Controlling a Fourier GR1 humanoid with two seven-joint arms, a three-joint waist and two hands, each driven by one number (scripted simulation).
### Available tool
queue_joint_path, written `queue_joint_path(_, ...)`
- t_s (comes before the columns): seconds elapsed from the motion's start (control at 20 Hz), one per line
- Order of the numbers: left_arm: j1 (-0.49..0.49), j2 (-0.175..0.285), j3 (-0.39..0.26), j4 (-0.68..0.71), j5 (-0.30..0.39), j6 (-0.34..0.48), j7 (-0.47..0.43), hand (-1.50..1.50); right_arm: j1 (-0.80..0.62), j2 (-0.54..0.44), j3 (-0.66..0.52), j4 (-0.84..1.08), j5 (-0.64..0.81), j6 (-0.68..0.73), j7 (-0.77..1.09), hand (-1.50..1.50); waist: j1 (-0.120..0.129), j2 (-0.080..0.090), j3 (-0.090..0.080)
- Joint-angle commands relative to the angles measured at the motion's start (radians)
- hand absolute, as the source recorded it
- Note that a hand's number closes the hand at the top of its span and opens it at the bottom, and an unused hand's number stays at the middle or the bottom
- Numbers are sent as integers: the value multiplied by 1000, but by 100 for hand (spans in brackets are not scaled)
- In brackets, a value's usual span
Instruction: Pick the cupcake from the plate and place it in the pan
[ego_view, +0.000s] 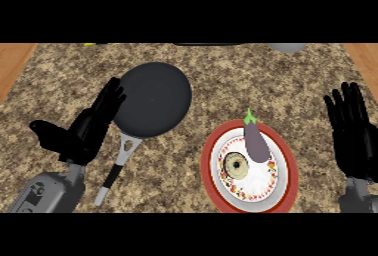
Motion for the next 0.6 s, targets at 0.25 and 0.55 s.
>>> queue_joint_path(0.25, 103, 257, 127, 216, -162, 110, 109, 0, -133, 51, 154, -87, 202, -131, 3, -150, 48, -9, -28)
queue_joint_path(0.55, 161, 242, 129, 223, -141, 117, 111, 0, 99, 245, 1, -54, 343, -566, -145, 150, -27, -19, -25)
